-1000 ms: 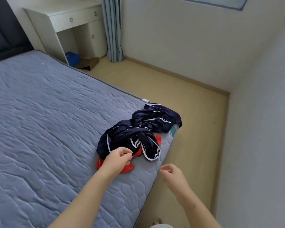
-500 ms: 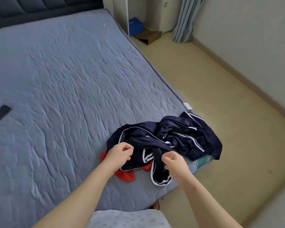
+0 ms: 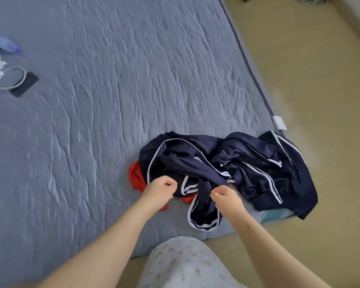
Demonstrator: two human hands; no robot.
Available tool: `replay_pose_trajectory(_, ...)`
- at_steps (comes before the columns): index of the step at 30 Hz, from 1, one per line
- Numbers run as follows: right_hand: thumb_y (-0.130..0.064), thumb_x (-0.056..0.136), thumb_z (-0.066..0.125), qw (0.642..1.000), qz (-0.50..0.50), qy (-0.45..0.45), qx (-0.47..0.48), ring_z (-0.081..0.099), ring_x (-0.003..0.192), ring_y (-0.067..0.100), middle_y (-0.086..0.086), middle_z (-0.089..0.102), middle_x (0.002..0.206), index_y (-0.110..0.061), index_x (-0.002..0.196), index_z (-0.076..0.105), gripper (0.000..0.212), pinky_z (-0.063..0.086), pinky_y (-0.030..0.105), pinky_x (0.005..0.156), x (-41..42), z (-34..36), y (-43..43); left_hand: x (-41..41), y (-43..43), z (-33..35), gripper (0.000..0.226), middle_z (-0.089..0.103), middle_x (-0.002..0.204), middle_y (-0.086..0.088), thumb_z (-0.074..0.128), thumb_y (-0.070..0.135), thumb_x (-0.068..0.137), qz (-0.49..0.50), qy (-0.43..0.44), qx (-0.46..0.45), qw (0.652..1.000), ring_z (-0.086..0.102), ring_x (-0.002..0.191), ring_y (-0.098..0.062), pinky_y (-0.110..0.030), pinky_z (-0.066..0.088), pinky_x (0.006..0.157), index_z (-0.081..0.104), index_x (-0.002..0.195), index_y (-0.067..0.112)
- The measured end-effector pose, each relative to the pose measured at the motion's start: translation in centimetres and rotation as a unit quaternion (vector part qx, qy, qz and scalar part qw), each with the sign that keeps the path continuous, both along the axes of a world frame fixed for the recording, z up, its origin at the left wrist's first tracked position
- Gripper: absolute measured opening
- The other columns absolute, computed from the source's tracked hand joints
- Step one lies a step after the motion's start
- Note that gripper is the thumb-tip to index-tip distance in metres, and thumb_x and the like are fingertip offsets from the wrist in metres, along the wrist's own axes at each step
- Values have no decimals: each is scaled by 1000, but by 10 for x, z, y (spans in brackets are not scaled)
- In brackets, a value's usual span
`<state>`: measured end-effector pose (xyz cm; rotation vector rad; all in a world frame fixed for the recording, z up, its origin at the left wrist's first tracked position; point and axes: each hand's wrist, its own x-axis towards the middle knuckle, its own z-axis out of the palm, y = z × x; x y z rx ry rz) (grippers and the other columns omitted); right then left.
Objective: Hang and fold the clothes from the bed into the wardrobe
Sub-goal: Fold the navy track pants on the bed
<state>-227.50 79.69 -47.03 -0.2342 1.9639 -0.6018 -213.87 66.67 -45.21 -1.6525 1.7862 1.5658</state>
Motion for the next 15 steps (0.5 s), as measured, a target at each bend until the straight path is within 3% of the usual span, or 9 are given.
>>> replay_pose_trajectory(2, -11, 87, 43, 1000, -5, -7, 6, 36, 63, 16, 2, 46, 73, 2, 89, 54, 17, 28, 24, 48, 0, -15, -2, 5, 0, -20, 16, 64, 83, 11, 50, 20, 86, 13, -16, -3, 1000, 64, 78, -8, -18, 44, 58, 59, 80, 33)
replay_pose_trajectory(4, -13, 88, 43, 1000, -8, -16, 9, 39, 64, 14, 1, 49, 75, -2, 96, 56, 19, 32, 22, 50, -1, -28, -2, 6, 0, -42, 14, 65, 85, 9, 50, 20, 87, 10, -39, -7, 999, 65, 84, -14, -19, 45, 59, 60, 87, 29)
replay_pose_trajectory(7, -15, 86, 42, 999, -4, -20, 28, 38, 58, 12, -5, 45, 64, -14, 74, 51, 15, 31, 22, 50, -4, -48, -1, 3, 3, -74, 25, 62, 109, 4, 50, 20, 88, -22, -77, -28, 996, 60, 97, -19, -26, 45, 72, 56, 112, 24)
replay_pose_trajectory(9, -14, 84, 41, 999, -3, -18, 35, 35, 57, 13, -12, 37, 51, -21, 61, 39, 25, 27, 23, 48, -5, -62, -1, 0, 3, -92, 45, 44, 134, -1, 52, 21, 88, -105, -82, -98, 986, 49, 111, -22, -29, 41, 84, 43, 131, 30)
replay_pose_trajectory(11, -12, 83, 40, 999, -14, -22, 35, 34, 58, 15, -12, 31, 42, -23, 56, 33, 30, 25, 23, 49, -5, -75, 0, -8, 0, -106, 66, 11, 152, -1, 56, 26, 85, -283, -64, -196, 937, 24, 131, -26, -38, 32, 101, 23, 141, 42)
replay_pose_trajectory(13, -14, 84, 42, 999, -25, -21, 43, 42, 60, 15, -12, 36, 46, -24, 56, 38, 29, 29, 24, 50, -5, -85, 1, -20, -5, -120, 83, -15, 153, 5, 59, 31, 83, -435, -40, -280, 855, -4, 140, -25, -44, 16, 110, 5, 143, 47)
replay_pose_trajectory(15, -12, 83, 41, 999, -25, -23, 38, 40, 62, 19, -9, 32, 50, -23, 54, 34, 31, 26, 27, 53, -4, -94, 3, -37, -14, -134, 94, -24, 151, 5, 62, 33, 82, -463, -54, -306, 830, -15, 141, -28, -49, 7, 113, -8, 144, 42)
